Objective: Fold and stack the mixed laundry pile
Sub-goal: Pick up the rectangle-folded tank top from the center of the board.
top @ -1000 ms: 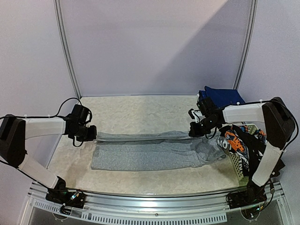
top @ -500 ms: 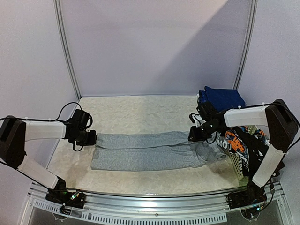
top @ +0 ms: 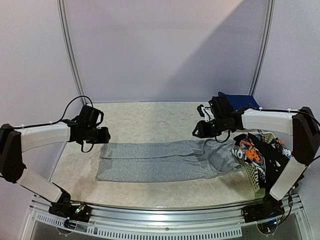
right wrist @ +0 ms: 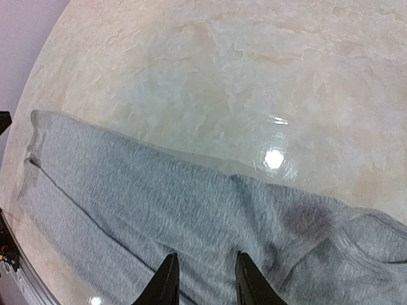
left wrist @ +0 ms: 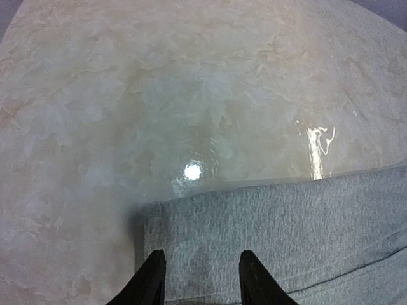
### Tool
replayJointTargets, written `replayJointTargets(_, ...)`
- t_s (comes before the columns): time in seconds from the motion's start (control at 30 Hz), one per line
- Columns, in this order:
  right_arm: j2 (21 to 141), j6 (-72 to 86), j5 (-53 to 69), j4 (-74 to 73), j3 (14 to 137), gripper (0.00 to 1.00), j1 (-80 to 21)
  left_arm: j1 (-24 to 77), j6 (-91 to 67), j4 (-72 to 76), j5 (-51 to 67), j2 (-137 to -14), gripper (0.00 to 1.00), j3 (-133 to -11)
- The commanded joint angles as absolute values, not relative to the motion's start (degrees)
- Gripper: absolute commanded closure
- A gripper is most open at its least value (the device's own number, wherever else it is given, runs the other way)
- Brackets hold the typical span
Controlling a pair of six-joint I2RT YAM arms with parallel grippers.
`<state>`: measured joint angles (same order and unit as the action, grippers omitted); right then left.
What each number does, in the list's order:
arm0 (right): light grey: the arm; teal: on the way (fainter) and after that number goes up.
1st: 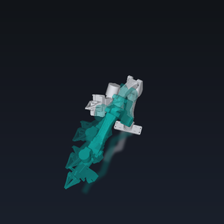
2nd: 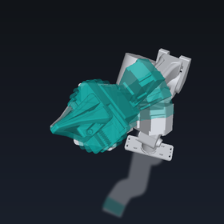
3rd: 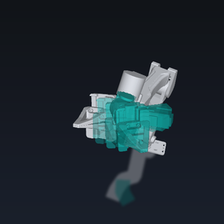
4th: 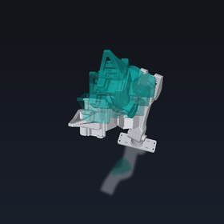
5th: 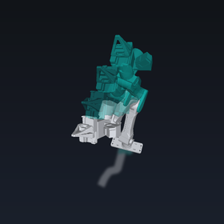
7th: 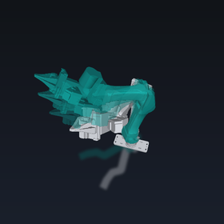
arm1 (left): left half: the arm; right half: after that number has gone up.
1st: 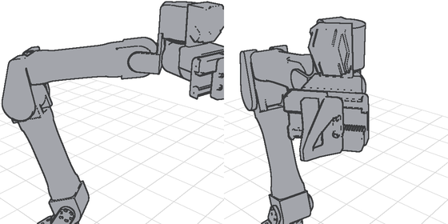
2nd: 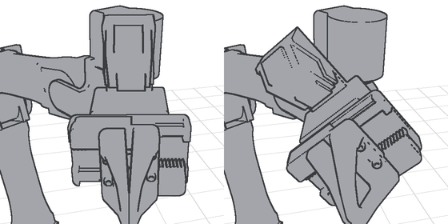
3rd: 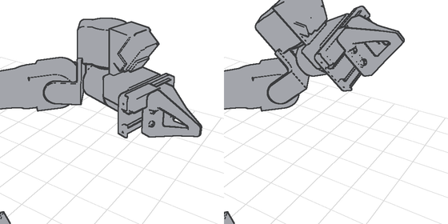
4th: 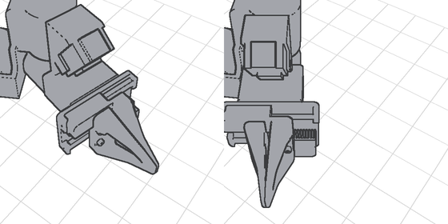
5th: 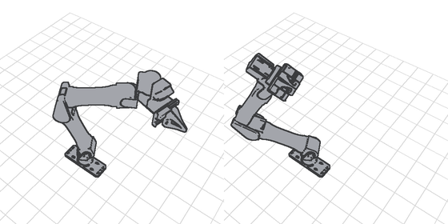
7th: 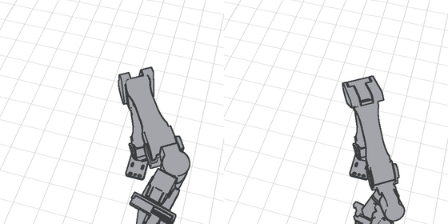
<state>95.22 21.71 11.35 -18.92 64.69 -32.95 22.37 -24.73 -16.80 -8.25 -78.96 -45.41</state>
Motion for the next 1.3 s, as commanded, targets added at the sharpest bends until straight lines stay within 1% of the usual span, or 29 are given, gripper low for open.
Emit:
replayJointTargets(0.0, 103.2, 23.2, 11.3, -17.4, 68.0, 0.70, -33.2, 24.2, -22.5, -15.2, -6.6, -86.5, 0.60, -48.2)
replayJointTargets(0.2, 111.1, 23.7, 2.4, -21.5, 72.0, 0.74, -33.0, 24.4, -22.7, -13.6, -6.5, -94.4, 0.64, -50.5)
replayJointTargets(0.33, 114.4, 23.7, 0.4, -23.3, 73.0, 0.76, -31.9, 24.3, -23.6, -15.1, -11.0, -97.4, 0.66, -51.0)
replayJointTargets(0.63, 114.2, 23.1, -5.7, -25.9, 72.3, 0.76, -30.6, 23.7, -26.8, -19.5, -21.3, -101.0, 0.68, -51.8)
replayJointTargets(0.83, 114.6, 22.8, -6.8, -27.0, 74.8, 0.75, -30.5, 23.9, -28.2, -21.5, -23.7, -101.7, 0.68, -53.6)
replayJointTargets(0.93, 115.4, 21.9, -4.8, -28.2, 77.3, 0.75, -30.6, 25.1, -27.1, -20.8, -22.9, -99.6, 0.66, -53.2)
replayJointTargets(1.07, 112.8, 20.8, -4.6, -30.0, 79.7, 0.73, -33.1, 27.6, -25.0, -20.0, -21.3, -94.6, 0.58, -52.9)
replayJointTargets(1.17, 109.7, 21.3, -5.8, -31.0, 79.3, 0.69, -35.2, 29.6, -23.0, -20.1, -19.5, -91.7, 0.54, -53.4)
replayJointTargets(1.27, 106.5, 23.0, -6.7, -31.6, 77.0, 0.66, -37.6, 30.9, -21.7, -19.2, -16.9, -91.2, 0.53, -53.7)
